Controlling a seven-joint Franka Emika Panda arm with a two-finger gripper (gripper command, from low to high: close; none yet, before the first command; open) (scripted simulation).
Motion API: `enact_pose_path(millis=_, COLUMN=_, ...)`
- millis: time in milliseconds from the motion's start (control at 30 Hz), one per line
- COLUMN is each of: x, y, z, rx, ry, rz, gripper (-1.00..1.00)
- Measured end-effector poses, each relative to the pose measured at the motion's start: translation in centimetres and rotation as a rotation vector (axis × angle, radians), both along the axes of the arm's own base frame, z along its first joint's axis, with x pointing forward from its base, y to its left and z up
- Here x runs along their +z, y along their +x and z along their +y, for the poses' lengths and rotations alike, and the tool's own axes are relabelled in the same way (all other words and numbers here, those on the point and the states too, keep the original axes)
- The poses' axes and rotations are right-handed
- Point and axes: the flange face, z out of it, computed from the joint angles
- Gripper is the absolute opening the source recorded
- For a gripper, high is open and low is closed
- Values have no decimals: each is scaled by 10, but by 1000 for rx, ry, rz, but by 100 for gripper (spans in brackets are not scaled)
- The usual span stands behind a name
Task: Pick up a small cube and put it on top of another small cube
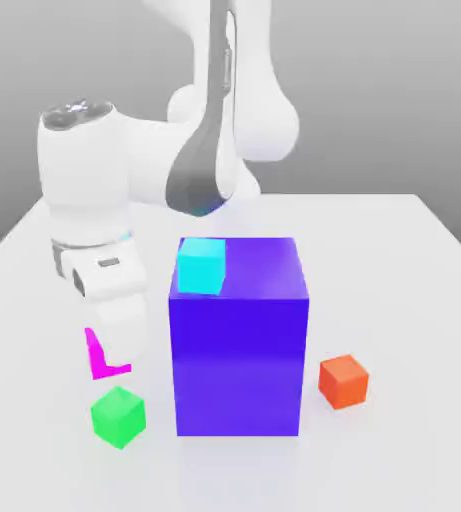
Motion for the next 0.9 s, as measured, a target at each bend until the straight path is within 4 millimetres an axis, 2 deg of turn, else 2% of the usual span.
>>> enact_pose_path(millis=400, x=-14, y=5, z=-3, rx=0, ry=1, rz=-33, gripper=-100)
enact_pose_path(millis=833, x=-63, y=0, z=0, rx=6, ry=6, rz=1, gripper=-100)
enact_pose_path(millis=867, x=-67, y=-1, z=1, rx=7, ry=5, rz=5, gripper=100)
enact_pose_path(millis=900, x=-67, y=-1, z=1, rx=7, ry=5, rz=5, gripper=100)
